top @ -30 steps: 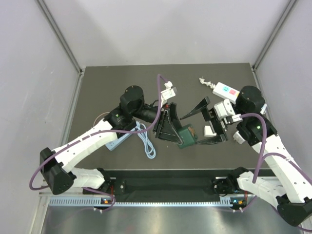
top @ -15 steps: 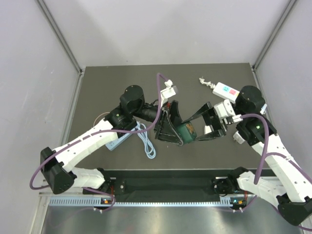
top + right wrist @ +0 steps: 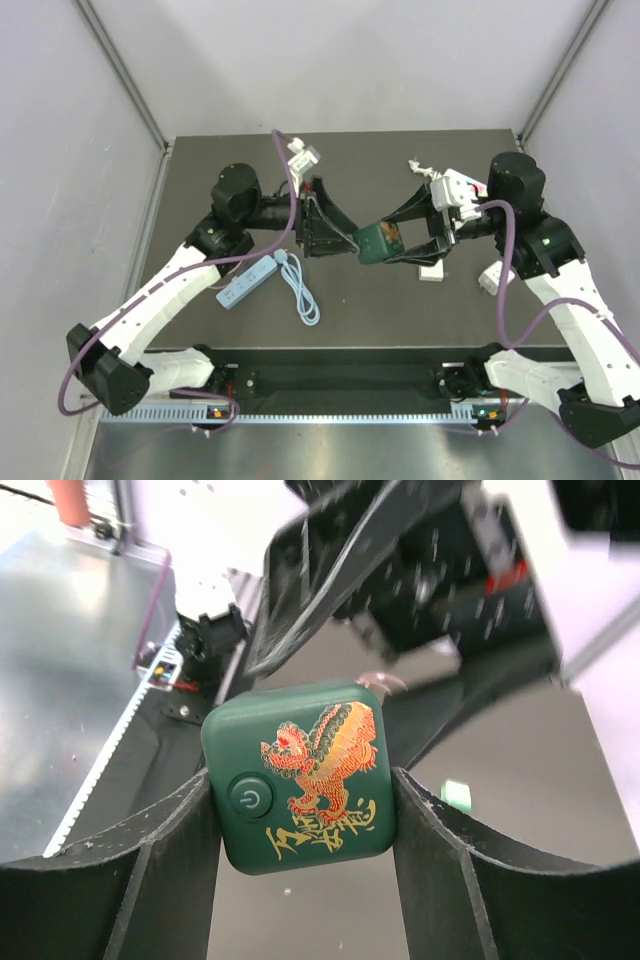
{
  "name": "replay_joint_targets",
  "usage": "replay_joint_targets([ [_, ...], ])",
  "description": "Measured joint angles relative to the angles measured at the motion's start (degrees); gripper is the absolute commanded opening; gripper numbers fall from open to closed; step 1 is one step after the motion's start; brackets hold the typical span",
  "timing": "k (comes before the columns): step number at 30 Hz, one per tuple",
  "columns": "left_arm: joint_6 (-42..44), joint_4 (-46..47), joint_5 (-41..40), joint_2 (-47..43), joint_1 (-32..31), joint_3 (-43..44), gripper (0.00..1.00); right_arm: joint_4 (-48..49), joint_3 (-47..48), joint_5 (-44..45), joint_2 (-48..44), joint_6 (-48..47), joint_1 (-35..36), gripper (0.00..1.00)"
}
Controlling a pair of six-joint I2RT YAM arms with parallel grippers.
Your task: Insert the plug
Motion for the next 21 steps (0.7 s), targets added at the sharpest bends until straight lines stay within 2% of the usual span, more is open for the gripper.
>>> replay_joint_targets([
  [6, 3.08, -3.26, -7.17, -2.8, 3.91, -0.2, 0.98, -13.0, 5.29, 11.61, 2.32, -5.05, 0.02, 0.0],
  [10, 8.55, -11.8, -21.75, -4.98, 3.93, -1.09, 0.98, -18.67, 9.55, 25.42, 6.29, -5.84, -0.04, 0.0],
  [14, 13.31, -17.73, -38.05, -7.76, 3.98, -5.07, 0.98, -20.83, 14.12, 38.03, 14.43, -5.66, -1.92, 0.0],
  [17, 15.85, -21.09, -48.89, -9.22, 4.04, -8.02, 0.98, -20.81, 17.03, 43.54, 22.18, -5.03, -6.29, 0.0],
  [21, 17.81, -22.4, -55.89, -10.67, 4.09, -11.54, 0.98, -19.47, 19.23, 48.33, 32.11, -4.98, -13.27, 0.0],
])
